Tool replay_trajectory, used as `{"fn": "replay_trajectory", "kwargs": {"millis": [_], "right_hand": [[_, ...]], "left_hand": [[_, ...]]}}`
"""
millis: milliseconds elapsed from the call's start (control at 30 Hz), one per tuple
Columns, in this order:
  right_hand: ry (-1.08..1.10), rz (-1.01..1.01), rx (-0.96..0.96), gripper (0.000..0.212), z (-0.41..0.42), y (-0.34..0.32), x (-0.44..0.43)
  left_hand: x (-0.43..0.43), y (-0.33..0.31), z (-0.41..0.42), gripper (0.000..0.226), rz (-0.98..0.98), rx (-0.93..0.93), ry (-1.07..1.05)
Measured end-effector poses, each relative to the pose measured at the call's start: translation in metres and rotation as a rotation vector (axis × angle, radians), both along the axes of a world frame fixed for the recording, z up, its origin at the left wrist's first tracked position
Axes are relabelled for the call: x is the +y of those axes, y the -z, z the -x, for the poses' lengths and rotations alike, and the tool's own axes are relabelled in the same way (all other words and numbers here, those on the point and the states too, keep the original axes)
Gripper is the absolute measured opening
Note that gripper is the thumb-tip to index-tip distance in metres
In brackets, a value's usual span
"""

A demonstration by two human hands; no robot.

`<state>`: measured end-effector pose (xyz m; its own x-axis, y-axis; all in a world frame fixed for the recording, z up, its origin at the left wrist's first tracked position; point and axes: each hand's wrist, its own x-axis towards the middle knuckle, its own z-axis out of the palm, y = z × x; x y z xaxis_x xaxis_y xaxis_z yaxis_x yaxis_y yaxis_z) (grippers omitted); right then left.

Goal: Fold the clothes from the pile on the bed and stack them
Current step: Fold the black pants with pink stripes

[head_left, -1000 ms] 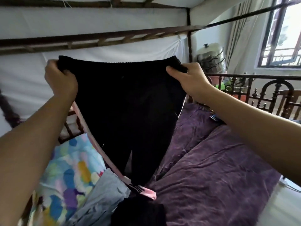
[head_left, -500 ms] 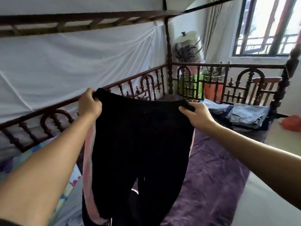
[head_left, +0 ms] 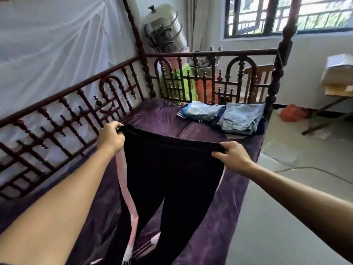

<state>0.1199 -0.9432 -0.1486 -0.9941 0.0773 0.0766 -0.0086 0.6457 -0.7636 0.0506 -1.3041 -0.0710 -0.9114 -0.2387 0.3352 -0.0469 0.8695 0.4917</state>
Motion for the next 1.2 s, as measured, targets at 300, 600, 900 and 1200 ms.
{"fn": "replay_trajectory", "kwargs": {"millis": [300, 600, 900, 1200], "right_hand": [[0.003, -0.205, -0.265, 0.016, 0.103, 0.066, 0.111], [0.063, -0.361, -0.399, 0.019, 0.212, 0.117, 0.172], [0.131, -0.487, -0.456, 0.020, 0.345, 0.189, 0.261], [-0.153, -0.684, -0.636, 0.031, 0.451, 0.314, 0.309]], "left_hand": [[0.124, 0.096, 0.113, 0.021, -0.093, -0.204, 0.011], [0.191, 0.167, 0.218, 0.013, -0.162, -0.371, 0.026], [0.288, 0.210, 0.338, 0.013, -0.224, -0.467, -0.011], [0.384, 0.320, 0.459, 0.028, -0.307, -0.652, -0.059]]}}
